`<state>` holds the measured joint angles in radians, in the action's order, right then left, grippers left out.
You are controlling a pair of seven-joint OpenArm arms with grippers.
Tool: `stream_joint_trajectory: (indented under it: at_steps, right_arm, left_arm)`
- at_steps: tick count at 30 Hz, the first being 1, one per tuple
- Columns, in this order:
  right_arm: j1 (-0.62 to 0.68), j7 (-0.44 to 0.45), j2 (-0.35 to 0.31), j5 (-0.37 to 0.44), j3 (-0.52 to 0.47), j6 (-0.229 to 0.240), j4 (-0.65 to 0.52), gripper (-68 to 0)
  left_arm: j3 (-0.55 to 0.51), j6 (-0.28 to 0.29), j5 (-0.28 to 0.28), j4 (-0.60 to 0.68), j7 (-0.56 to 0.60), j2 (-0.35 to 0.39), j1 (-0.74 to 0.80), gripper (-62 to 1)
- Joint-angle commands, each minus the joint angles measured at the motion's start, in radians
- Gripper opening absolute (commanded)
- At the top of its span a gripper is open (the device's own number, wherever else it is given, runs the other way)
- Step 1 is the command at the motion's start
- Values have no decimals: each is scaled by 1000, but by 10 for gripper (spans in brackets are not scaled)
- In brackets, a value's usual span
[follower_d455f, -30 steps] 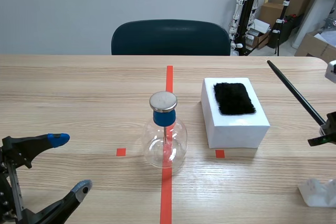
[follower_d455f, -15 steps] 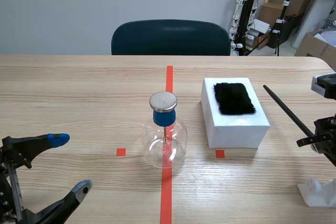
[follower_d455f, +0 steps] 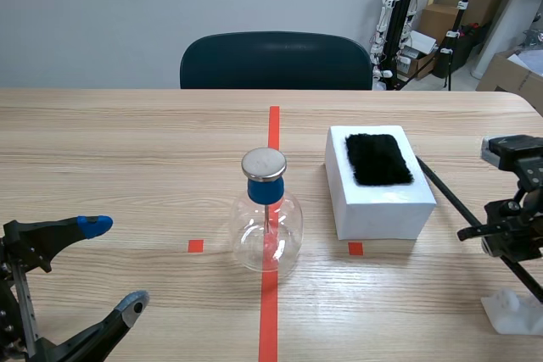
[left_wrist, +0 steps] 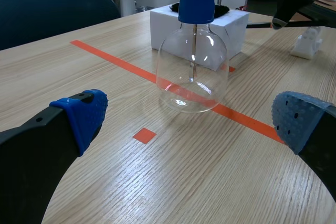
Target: Do the electroscope experiment. put the rod down on the box
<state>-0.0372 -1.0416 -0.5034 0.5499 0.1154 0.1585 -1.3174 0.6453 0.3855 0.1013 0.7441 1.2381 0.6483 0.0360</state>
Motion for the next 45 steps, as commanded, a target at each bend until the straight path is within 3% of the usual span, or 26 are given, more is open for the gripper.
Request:
stream_joint_trajectory:
  at_steps: [1,18,23,34,45]
  right_arm:
    - [-32,0,-2,-4,-7,1,-1,-677]
    - [-66,1,42,-42,10,0,69,-674]
    - [-66,8,44,-49,10,-5,69,-529]
    - [-66,50,47,-56,10,-16,69,-292]
    - [-65,50,46,-112,10,-15,69,-105]
  left_arm:
    - [-4,-1,6,19,14,0,0,14]
    - [-4,-1,6,19,14,0,0,14]
    - [-4,-1,6,19,14,0,0,14]
    - [-4,-1,6,19,14,0,0,14]
    - [-4,-1,6,19,14,0,0,14]
